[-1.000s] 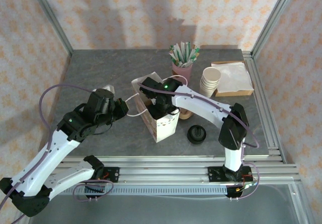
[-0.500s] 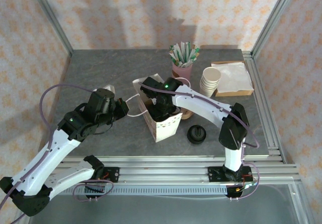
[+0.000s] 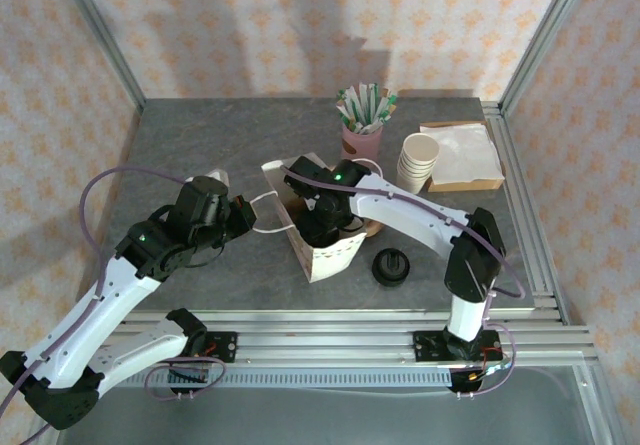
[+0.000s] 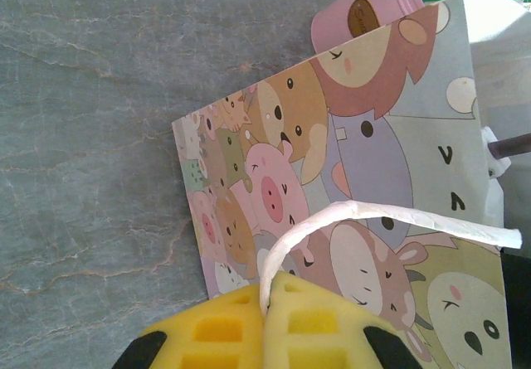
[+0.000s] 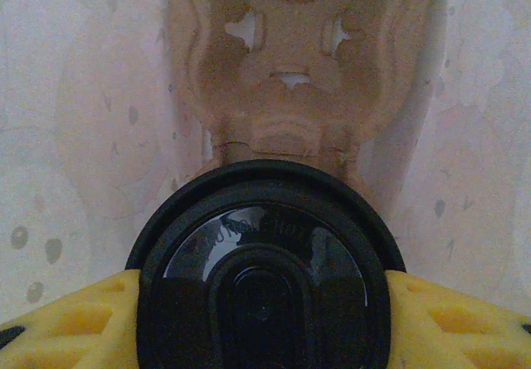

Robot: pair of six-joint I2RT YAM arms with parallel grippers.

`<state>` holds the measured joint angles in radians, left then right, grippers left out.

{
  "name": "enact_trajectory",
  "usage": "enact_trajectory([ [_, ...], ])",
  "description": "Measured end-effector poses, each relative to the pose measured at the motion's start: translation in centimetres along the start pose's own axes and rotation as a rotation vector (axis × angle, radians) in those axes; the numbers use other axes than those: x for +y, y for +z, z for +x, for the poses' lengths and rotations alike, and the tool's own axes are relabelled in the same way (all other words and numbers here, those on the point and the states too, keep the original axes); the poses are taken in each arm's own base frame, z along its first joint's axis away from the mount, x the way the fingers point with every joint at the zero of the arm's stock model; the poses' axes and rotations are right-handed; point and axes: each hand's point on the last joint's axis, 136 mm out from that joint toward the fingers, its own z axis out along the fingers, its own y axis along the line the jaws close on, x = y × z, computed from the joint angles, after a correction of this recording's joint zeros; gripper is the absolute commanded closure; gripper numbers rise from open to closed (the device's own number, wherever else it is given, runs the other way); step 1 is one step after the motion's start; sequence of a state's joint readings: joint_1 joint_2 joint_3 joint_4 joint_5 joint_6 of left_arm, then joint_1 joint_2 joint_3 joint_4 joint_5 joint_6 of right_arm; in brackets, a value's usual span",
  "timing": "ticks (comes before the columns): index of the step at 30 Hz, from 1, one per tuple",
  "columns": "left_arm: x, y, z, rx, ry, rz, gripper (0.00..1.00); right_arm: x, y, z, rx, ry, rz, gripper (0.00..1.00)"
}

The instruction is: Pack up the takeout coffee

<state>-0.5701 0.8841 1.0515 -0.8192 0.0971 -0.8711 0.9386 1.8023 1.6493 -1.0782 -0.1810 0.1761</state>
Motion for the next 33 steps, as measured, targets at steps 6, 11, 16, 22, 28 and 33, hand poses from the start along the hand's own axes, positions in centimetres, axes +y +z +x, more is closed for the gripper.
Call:
enact_trajectory([
  [6, 0.1, 0.5, 0.1, 0.011, 0.002, -0.015, 1.00, 0.0, 0.0, -0.1, -0.025, -0.013, -0.010, 0.44],
  [11, 0.2, 0.8, 0.2, 0.017, 0.003, -0.023, 1.00, 0.1, 0.0, -0.1, -0.036, -0.032, -0.017, 0.44],
  [16, 0.2, 0.9, 0.2, 0.021, 0.004, -0.028, 1.00, 0.2, 0.2, -0.1, -0.038, -0.053, -0.018, 0.44],
  [22, 0.3, 1.2, 0.3, 0.026, 0.005, -0.036, 1.00, 0.4, 0.5, -0.1, -0.046, -0.078, -0.017, 0.44],
  [28, 0.3, 1.5, 0.4, 0.032, 0.010, -0.044, 1.00, 0.6, 0.6, -0.2, -0.054, -0.099, -0.015, 0.44],
  [33, 0.4, 1.5, 0.4, 0.033, 0.011, -0.045, 1.00, 0.7, 1.0, -0.2, -0.061, -0.119, -0.010, 0.44],
])
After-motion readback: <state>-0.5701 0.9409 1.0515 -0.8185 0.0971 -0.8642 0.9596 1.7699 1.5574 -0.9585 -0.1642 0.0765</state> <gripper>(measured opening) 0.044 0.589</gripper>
